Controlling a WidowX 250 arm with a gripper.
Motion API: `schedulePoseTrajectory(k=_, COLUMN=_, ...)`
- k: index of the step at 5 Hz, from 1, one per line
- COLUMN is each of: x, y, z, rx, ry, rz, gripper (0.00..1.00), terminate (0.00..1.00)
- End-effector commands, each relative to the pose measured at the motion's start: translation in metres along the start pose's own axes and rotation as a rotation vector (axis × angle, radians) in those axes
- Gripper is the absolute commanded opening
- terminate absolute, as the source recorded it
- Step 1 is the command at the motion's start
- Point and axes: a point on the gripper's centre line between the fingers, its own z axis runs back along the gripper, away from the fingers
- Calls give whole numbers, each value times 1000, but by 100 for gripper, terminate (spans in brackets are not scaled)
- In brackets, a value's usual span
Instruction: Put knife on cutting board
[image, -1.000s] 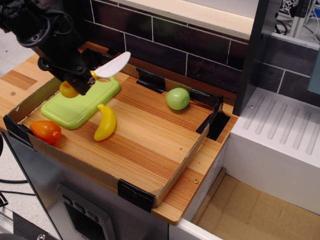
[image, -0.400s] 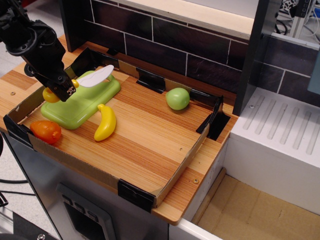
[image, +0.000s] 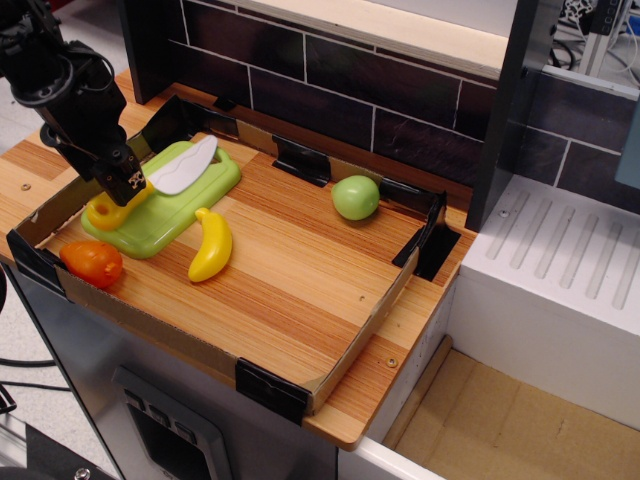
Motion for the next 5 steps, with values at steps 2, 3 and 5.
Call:
schedulePoseTrajectory(k=2, x=28, y=-17, z=83, rx=-66, ry=-30, rz=6, gripper=100, terminate=0)
schedulePoseTrajectory(k=3, x=37, y=-27, z=97, rx=-94, ry=-46, rz=-28, gripper=100, terminate=0)
schedulePoseTrajectory(k=5, x=52, y=-35, z=114, rx=-143, ry=-52, rz=-99, gripper=100, terminate=100)
